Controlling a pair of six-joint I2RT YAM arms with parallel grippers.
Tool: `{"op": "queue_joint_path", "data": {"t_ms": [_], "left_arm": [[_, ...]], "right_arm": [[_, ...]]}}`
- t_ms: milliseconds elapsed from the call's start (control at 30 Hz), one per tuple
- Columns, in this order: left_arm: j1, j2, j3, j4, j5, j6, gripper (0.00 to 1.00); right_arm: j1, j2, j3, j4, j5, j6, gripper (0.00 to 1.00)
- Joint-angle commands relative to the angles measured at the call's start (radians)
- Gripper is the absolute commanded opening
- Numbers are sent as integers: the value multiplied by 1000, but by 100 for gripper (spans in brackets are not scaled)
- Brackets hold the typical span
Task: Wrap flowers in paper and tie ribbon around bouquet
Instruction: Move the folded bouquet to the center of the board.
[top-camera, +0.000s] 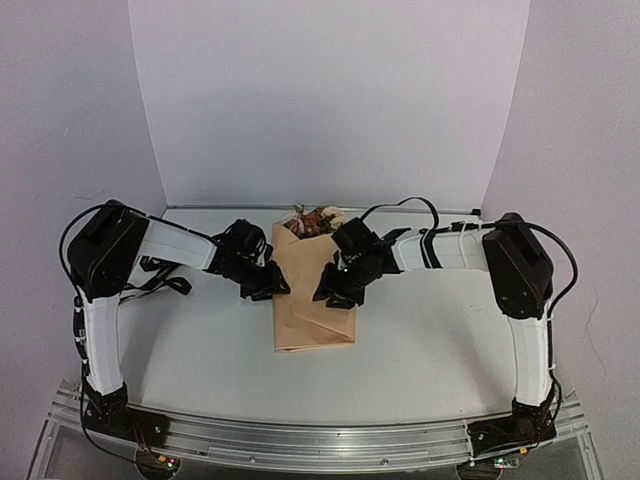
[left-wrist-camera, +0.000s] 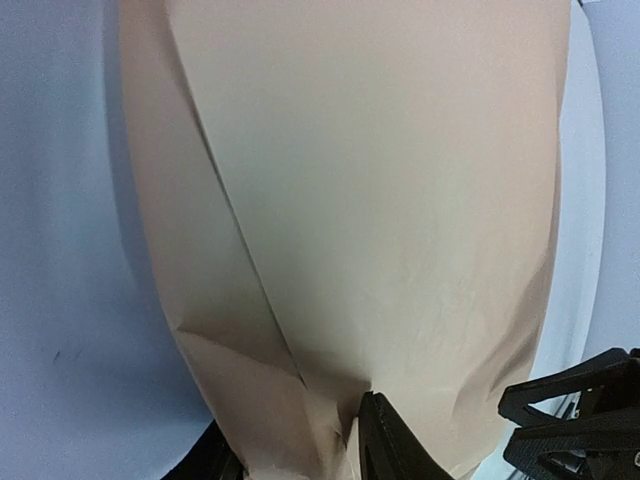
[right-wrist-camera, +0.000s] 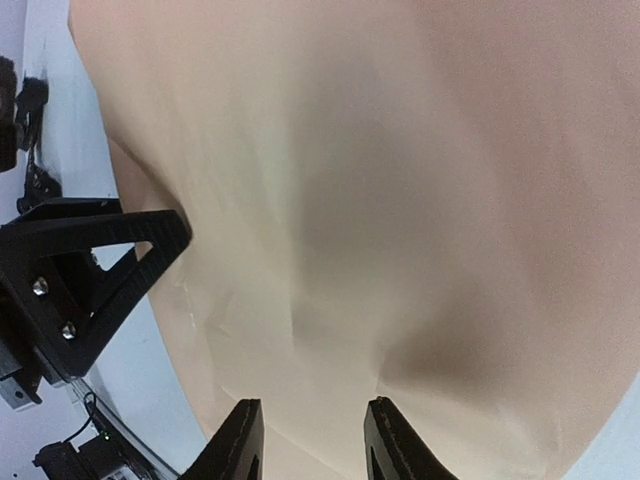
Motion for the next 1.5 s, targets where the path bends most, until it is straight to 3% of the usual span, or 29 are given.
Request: {"op": "queue_joint_path", "data": {"t_ms": [0,233,500,700,900,1067,1467], "left_arm": [[-18,145,205,-29,-11,-9,37],[-18,333,492,-115,14,12,37],[13,365,564,-156,5,15,37],[21,278,466,-124,-5,19,44],[38,135,406,-118,-58,41,59],[48,27,351,-126,-101,47,64],[200,-308,-38,-236,-466,-87,67]], "right_arm": [[-85,-77,-71,-20,35,-46,38],[-166,-80,-102,-18,35,-73,38],[-175,-6,-1,-22,-34,-52,38],[-174,-63,-19,-23,-19,-56,39],[-174,-144,-25,-38,-4,-91,42],[-174,-189,-30,-81,36,-142,46],[-179,-218,-34,-133,110,-229,57]]}}
